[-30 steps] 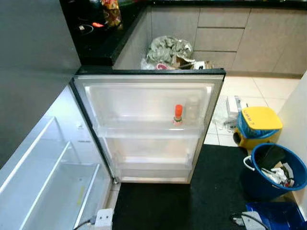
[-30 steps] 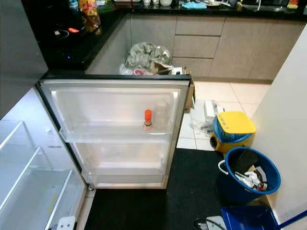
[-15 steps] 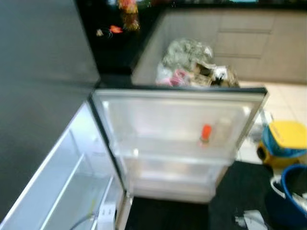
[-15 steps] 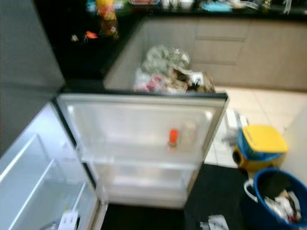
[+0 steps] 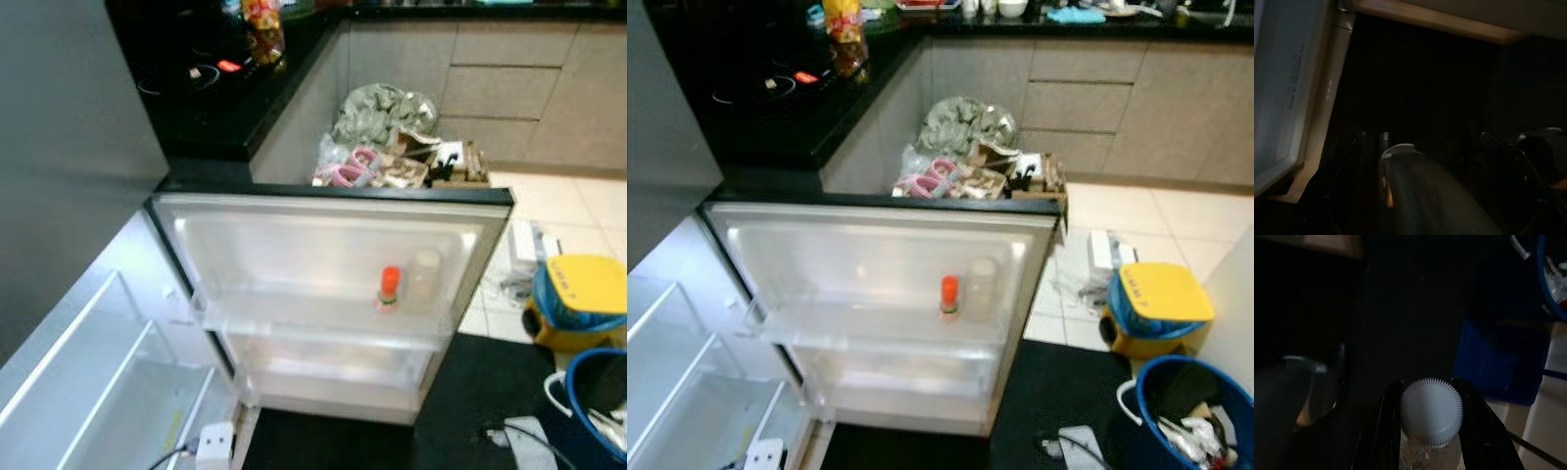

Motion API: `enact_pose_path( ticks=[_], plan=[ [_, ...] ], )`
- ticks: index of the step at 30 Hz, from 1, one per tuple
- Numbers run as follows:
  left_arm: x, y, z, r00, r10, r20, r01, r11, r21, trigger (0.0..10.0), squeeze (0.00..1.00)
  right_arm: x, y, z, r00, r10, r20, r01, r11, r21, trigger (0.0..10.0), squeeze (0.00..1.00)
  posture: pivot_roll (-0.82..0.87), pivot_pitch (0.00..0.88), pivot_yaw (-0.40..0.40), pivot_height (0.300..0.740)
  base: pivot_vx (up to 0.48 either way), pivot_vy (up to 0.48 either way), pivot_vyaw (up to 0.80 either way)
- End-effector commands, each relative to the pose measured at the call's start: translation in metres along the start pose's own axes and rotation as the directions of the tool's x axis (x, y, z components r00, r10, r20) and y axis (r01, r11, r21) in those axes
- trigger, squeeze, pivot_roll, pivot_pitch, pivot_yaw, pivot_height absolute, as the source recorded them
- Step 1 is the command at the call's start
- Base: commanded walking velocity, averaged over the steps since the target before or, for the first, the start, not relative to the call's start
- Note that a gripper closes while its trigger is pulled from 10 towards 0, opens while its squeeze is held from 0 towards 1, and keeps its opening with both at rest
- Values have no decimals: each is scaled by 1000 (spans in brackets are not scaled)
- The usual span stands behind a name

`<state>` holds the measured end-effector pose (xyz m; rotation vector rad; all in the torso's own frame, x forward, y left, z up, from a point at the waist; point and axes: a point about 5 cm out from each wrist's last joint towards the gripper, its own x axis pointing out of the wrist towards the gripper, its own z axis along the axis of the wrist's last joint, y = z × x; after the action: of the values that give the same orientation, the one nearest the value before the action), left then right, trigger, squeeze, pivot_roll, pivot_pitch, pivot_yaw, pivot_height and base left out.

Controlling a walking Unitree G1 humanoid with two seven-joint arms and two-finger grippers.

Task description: Restocking fridge

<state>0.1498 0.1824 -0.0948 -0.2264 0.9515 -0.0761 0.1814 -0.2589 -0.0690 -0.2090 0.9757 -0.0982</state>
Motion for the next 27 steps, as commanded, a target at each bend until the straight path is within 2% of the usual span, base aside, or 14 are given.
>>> enact_pose_path(
  ticks=[1,2,4,6,10,11,12,13,15,17,18,23,27],
  plan=[
    [-2,6,-2,1000,16,5,-16,1000,-4,10000,0,2,6,25,993,61,100,-61,998,1,10000,0,-11,52,14,740,0,0,-788],
    [-2,6,-2,1000,16,5,-16,1000,-4,10000,0,2,6,25,993,61,100,-61,998,1,10000,0,-11,52,14,740,0,0,-788],
    [-3,7,0,1000,16,12,-16,1000,0,10000,0,3,8,42,981,106,163,-103,994,-29,10000,0,-11,52,14,740,0,0,-788],
    [-3,8,2,1000,16,24,-16,1000,4,10000,0,2,10,56,963,156,218,-155,988,-21,10000,0,-16,54,15,740,0,0,-619],
    [-3,9,4,999,12,35,-12,1000,10,10000,0,1,12,62,947,205,248,-205,978,-25,10000,0,-15,55,14,740,0,0,-155],
    [-3,9,7,999,9,46,-9,1000,13,10000,0,1,15,66,929,259,264,-265,964,-14,10000,0,-15,55,14,740,0,0,0],
    [-3,11,13,997,1,76,-3,999,33,10000,0,-2,18,76,882,354,310,-369,929,-10,10000,0,-15,55,14,740,0,0,0],
    [-3,11,15,997,-1,83,-2,999,37,10000,0,-3,19,78,871,373,320,-390,921,-11,10000,0,-15,55,14,740,0,0,0],
    [-3,13,17,996,-1,91,-2,999,37,10000,0,-3,18,82,859,385,336,-405,914,-13,10000,0,-19,59,13,740,0,0,0],
    [-3,16,24,994,1,113,-5,999,34,10000,0,-6,22,96,808,447,385,-465,884,-50,10000,0,-21,59,15,740,0,0,0],
    [-3,16,24,994,1,113,-5,999,34,10000,0,-6,22,96,808,447,385,-465,884,-50,10000,0,-21,59,15,740,0,0,0],
    [-3,18,29,992,0,129,-6,999,44,10000,0,-12,41,117,723,548,420,-524,832,-184,10000,0,-21,55,16,735,0,0,0],
    [-3,18,29,991,-3,131,-3,999,45,10000,0,-13,45,123,704,569,425,-530,819,-218,10000,0,-20,55,15,725,0,0,0]
  ],
)
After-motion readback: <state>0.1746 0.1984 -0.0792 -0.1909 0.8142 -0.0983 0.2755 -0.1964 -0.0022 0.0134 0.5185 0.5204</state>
